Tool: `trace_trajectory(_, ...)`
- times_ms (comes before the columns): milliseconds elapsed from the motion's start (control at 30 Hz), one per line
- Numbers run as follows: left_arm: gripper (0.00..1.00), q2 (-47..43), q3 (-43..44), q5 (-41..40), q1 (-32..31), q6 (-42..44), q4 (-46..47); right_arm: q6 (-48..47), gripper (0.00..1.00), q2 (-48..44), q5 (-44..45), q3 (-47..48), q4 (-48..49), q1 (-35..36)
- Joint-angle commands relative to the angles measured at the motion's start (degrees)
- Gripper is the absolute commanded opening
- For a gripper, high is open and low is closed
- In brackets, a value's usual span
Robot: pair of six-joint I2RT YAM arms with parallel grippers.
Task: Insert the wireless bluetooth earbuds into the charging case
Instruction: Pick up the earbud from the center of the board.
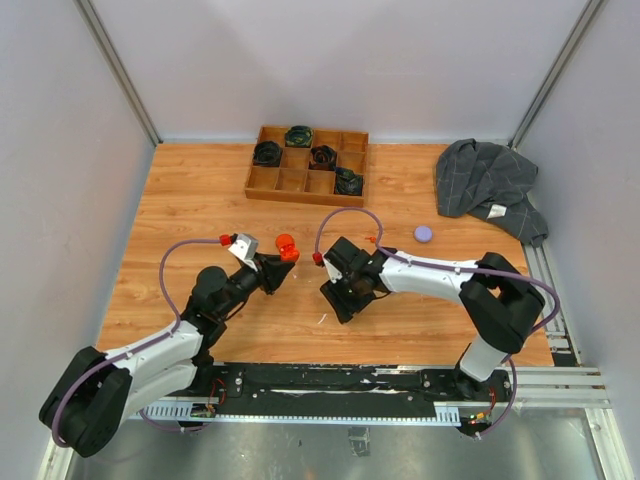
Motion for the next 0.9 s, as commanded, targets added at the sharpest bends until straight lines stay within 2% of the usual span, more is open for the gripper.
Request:
trace_trajectory(0, 0.0, -1.62, -0.72, -1.66, 0.31, 0.24, 0.67, 0.35, 0.53, 1.81, 0.69, 3.22, 1.94, 0.69)
trace_trajectory(200, 0.0, -2.74, -1.07, -2.74, 0.31, 0.28, 0.45, -2.47, 0.54, 3.13, 8.24, 5.69, 1.29, 0.43)
trace_trajectory(400, 0.0, -3.02, -1.27, -2.78, 0.31, 0.15, 0.65, -4.92, 0.53, 0.0, 6.98, 7.29, -1.87, 0.51)
trace_trajectory(533, 0.0, -3.2, -1.6, -2.64, 0.31, 0.0, 1.33, -5.73, 0.51, -1.76, 10.39, 7.08, -4.58, 0.41)
trace_trajectory(667, 0.0, -3.15, -1.78, -1.98, 0.31, 0.05, 1.96, -6.79, 0.48, 0.97, 14.76, 8.67, -8.9, 0.01)
trace_trajectory(867, 0.0, -3.88, -2.06, -1.73, 0.31, 0.3, 2.16, -8.75, 0.42, 4.7, 15.87, 11.23, -11.4, -0.25)
